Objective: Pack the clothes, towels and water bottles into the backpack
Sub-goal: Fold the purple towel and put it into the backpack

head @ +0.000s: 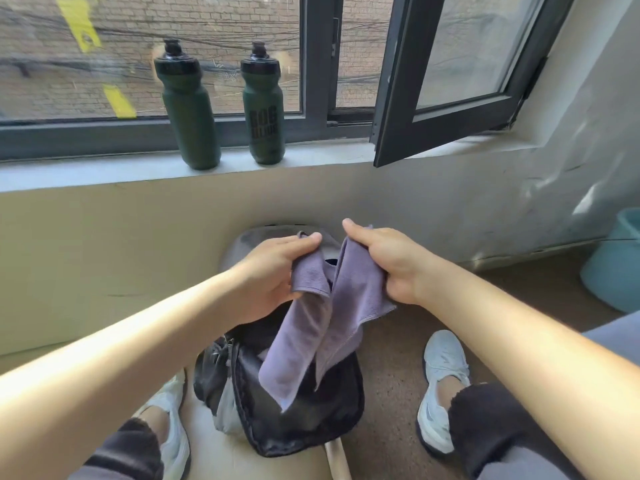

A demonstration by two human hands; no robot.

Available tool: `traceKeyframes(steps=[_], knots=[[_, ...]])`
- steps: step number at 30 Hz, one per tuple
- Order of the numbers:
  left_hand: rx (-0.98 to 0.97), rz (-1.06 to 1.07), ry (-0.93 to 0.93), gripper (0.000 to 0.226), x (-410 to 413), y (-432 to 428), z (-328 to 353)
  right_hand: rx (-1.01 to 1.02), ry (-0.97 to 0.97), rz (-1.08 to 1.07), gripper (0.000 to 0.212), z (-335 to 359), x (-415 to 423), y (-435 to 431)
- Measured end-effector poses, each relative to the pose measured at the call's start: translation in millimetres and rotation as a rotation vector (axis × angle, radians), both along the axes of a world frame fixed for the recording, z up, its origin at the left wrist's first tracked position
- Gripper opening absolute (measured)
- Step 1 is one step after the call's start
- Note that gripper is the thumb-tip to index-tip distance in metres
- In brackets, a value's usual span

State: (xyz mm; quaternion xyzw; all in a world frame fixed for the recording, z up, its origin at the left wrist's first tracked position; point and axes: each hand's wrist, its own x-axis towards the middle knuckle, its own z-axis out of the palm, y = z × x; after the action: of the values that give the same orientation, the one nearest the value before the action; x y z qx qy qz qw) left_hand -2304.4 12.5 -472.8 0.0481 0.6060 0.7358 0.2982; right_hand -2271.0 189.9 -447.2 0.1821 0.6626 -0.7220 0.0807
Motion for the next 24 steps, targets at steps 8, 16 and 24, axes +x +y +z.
traceKeyframes(steps=[8,16,24], knots=[[0.064,-0.029,0.062,0.016,14.2,5.0,7.1,-0.191,0.039,0.146,0.017,-1.0,9.0,-8.6],[0.13,0.023,0.093,0.003,12.9,1.8,11.6,-0.508,0.015,-0.086,0.011,10.4,9.3,-9.5],[0.095,0.025,0.122,0.002,20.6,1.1,16.3,-0.671,0.008,-0.243,0.018,18.8,12.6,-17.5]])
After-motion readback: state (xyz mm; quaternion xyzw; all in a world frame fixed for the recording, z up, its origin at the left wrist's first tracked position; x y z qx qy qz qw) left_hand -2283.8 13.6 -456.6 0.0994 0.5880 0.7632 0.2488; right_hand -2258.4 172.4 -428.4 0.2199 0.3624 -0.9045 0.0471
